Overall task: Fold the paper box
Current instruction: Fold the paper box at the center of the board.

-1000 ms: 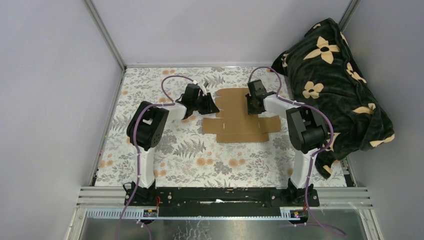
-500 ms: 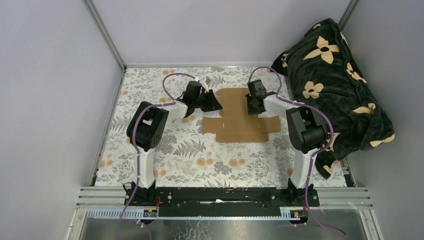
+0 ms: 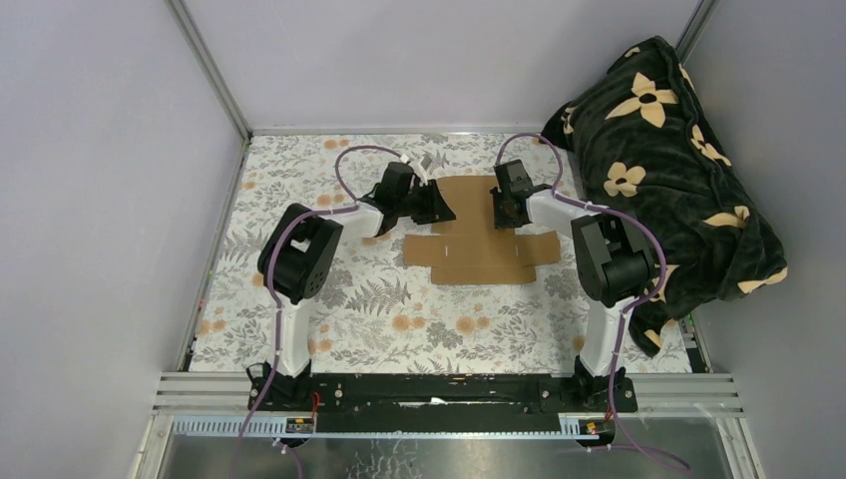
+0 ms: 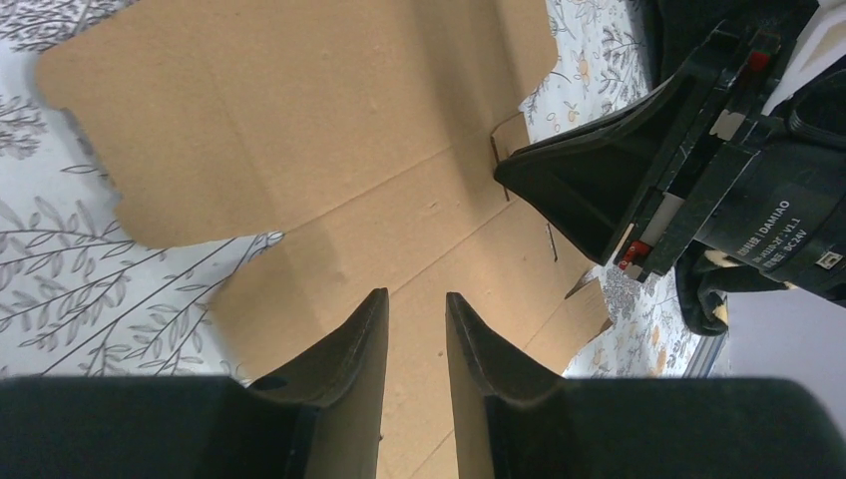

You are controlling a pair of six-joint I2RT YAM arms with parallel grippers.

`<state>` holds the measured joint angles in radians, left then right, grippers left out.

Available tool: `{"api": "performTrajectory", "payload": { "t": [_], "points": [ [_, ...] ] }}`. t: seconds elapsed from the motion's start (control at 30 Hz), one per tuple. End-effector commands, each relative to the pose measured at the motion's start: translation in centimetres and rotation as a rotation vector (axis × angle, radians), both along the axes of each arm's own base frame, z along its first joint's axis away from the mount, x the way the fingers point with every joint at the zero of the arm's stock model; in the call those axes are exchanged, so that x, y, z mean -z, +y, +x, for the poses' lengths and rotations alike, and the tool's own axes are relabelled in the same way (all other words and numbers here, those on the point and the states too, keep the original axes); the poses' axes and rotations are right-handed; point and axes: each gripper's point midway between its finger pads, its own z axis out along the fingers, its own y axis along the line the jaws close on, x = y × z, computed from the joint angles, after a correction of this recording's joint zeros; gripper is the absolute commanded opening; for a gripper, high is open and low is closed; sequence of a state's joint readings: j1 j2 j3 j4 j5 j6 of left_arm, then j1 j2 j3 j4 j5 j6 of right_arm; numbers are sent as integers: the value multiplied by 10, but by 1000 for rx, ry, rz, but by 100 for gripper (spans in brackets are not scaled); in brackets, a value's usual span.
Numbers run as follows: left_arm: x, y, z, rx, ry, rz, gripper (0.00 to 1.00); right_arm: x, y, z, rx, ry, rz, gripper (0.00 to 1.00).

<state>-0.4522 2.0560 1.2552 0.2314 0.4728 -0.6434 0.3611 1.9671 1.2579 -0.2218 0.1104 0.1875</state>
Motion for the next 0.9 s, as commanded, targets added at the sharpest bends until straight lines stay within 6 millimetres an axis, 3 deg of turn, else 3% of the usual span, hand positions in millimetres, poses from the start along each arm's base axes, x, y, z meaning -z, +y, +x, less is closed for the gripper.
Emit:
{"api": "performTrajectory", "payload": {
  "t": [0.0, 0.3, 0.53, 0.63, 0.73, 0.87],
  "points": [
    [-6, -18, 4, 24, -28, -35, 34, 61, 2, -77, -38, 306, -4, 25],
    [2, -23, -2, 28, -29, -27, 34, 62, 3, -79, -38, 309, -1, 25],
    [-35, 24, 13, -59, -101, -13, 33, 63, 2, -79, -38, 309, -1, 25],
    [-38, 46, 18, -97, -101, 23, 26, 63, 2, -80, -35, 311, -1, 25],
    [-29, 64, 19, -130, -77, 79, 6, 63, 2, -79, -34, 310, 0, 25],
    [-7, 81, 15, -165, -37, 166, 0, 63, 6, -81, -43, 317, 20, 25]
  ]
}}
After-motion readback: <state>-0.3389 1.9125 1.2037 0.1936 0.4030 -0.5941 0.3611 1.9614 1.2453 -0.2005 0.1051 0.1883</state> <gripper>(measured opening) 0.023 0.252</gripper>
